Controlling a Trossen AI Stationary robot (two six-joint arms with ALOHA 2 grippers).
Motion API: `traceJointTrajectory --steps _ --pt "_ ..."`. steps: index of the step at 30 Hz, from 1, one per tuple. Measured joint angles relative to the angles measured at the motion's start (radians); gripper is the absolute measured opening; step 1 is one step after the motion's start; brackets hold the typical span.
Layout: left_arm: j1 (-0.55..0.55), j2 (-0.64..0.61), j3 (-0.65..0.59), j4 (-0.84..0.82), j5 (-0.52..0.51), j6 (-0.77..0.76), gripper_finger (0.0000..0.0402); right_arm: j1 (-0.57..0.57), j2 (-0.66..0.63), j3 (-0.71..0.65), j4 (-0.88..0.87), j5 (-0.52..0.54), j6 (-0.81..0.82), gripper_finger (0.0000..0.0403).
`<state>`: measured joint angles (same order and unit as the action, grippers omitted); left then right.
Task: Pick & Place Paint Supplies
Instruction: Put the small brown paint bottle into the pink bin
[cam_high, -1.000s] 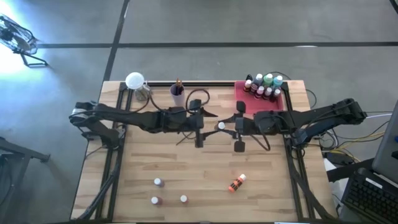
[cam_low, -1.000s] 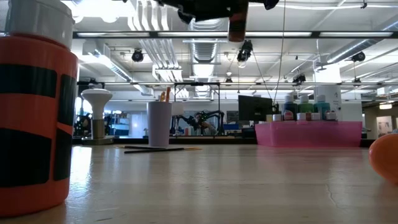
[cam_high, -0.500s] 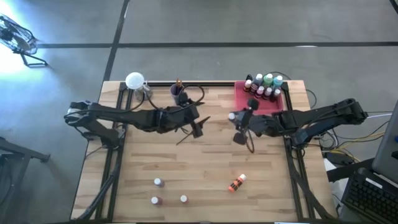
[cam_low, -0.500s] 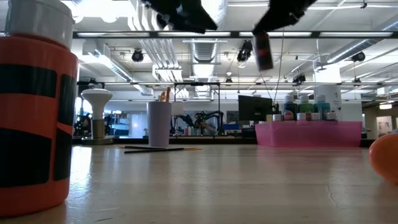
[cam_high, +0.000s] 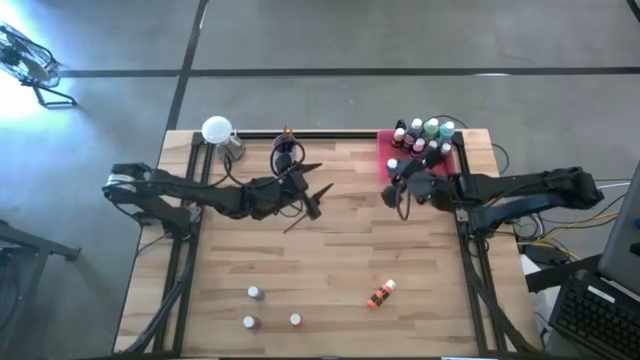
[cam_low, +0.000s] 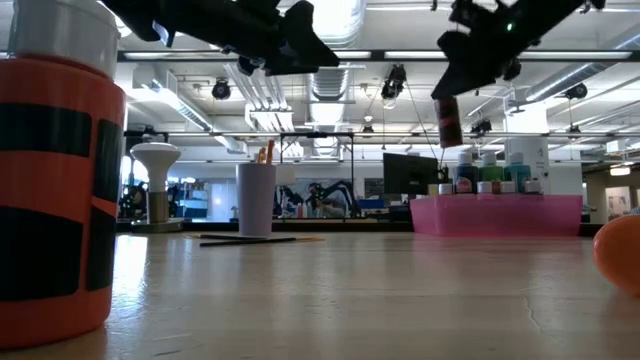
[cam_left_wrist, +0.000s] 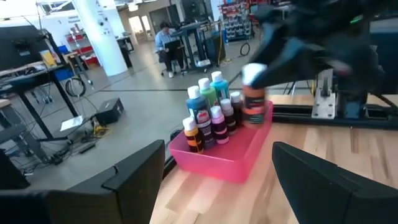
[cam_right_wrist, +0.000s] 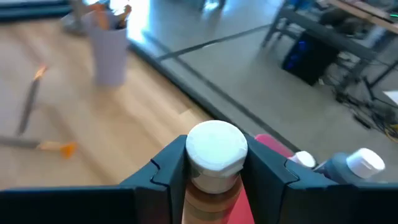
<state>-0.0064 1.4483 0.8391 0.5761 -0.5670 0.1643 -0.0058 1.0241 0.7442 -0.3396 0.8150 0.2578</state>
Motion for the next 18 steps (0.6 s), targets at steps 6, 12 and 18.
traceJointTrajectory --steps 6,12,18 --pt "0.000 0.000 0.000 -0.004 0.000 0.022 0.0300 -0.200 -0.036 -0.161 0.317 -0.002 -0.054 0.0113" --pt "0.003 0.000 -0.001 -0.004 0.000 0.026 0.0300 -0.365 -0.018 -0.229 0.433 -0.068 -0.052 0.0116" --pt "0.011 0.000 -0.001 -0.004 0.001 0.027 0.0300 -0.446 0.042 -0.261 0.517 -0.114 -0.051 0.0114"
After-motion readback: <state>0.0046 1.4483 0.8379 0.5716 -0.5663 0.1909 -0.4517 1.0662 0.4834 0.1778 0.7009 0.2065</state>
